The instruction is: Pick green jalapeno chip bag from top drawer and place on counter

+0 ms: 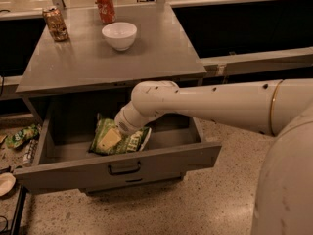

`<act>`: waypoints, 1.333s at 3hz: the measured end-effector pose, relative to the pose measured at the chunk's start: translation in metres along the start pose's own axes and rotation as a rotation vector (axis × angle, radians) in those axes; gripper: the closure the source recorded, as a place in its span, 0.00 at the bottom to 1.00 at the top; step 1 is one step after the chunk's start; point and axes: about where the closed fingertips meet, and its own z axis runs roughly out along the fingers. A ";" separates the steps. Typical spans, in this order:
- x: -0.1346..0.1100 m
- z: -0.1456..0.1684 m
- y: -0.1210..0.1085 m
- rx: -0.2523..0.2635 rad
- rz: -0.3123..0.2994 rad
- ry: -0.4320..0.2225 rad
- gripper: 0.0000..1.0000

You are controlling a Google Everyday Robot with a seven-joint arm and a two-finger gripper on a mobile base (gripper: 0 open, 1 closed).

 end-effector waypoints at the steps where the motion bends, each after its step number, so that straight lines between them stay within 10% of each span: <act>1: 0.007 0.010 0.012 -0.043 -0.011 -0.023 0.47; 3: 0.001 -0.005 0.023 -0.060 -0.063 -0.151 0.99; 4: -0.036 -0.052 0.023 -0.041 -0.121 -0.285 1.00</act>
Offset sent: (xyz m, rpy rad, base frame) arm -0.0312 0.0057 -0.0225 0.1270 -0.0219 0.1022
